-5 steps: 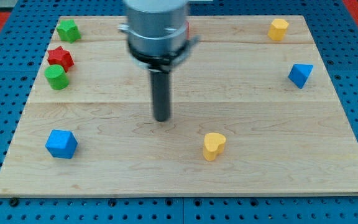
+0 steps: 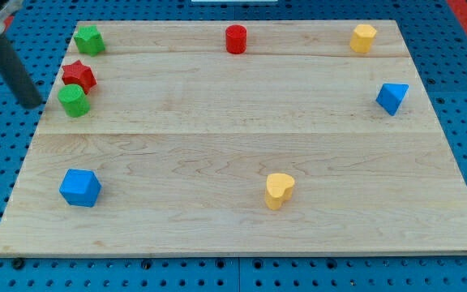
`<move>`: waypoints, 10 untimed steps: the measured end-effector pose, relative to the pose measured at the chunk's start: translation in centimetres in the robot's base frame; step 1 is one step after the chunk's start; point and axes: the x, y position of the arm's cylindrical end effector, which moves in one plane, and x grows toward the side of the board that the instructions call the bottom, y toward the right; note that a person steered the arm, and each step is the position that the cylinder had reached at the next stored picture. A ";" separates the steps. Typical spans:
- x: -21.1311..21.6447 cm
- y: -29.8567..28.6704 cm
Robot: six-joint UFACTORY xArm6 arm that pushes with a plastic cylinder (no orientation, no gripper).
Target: Move the red star towards the bottom right corner of the board
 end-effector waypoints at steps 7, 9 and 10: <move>-3.2 12.2; -0.8 10.4; 2.1 16.5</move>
